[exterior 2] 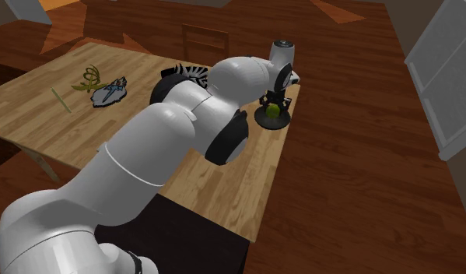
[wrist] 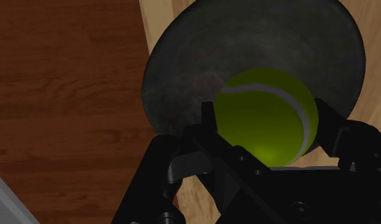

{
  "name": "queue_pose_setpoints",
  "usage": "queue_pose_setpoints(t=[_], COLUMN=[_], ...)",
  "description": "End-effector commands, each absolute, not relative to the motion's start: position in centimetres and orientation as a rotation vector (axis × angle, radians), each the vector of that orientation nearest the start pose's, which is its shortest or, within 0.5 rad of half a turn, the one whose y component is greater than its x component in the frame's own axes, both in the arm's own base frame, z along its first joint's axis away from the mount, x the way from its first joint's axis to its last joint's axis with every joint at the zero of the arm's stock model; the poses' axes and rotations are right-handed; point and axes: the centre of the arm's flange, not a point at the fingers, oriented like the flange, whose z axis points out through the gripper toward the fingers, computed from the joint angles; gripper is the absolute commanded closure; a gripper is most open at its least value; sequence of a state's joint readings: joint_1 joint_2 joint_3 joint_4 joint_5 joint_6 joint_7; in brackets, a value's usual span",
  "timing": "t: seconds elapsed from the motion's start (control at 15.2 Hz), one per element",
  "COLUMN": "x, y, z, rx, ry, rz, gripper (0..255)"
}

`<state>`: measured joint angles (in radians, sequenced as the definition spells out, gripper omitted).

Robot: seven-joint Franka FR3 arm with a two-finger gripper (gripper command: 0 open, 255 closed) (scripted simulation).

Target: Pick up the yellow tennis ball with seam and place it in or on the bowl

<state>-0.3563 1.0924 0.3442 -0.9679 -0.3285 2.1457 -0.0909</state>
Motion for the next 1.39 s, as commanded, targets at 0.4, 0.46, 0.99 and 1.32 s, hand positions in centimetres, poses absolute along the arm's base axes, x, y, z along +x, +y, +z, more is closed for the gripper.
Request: queue_pose_setpoints(t=[0.4,0.46,0.99,1.32], x=[78.7,78.7,78.0,78.0], y=[-13.2,-13.2,-13.2,-13.2], z=[22.1,22.1,27.1,27.1], rx=[-3.135,-3.135,-3.135,-3.135], ry=[-0.067,-0.067,-0.067,-0.067], rz=[-0.211,-0.211,-0.211,-0.211], gripper=[0,0,0,0])
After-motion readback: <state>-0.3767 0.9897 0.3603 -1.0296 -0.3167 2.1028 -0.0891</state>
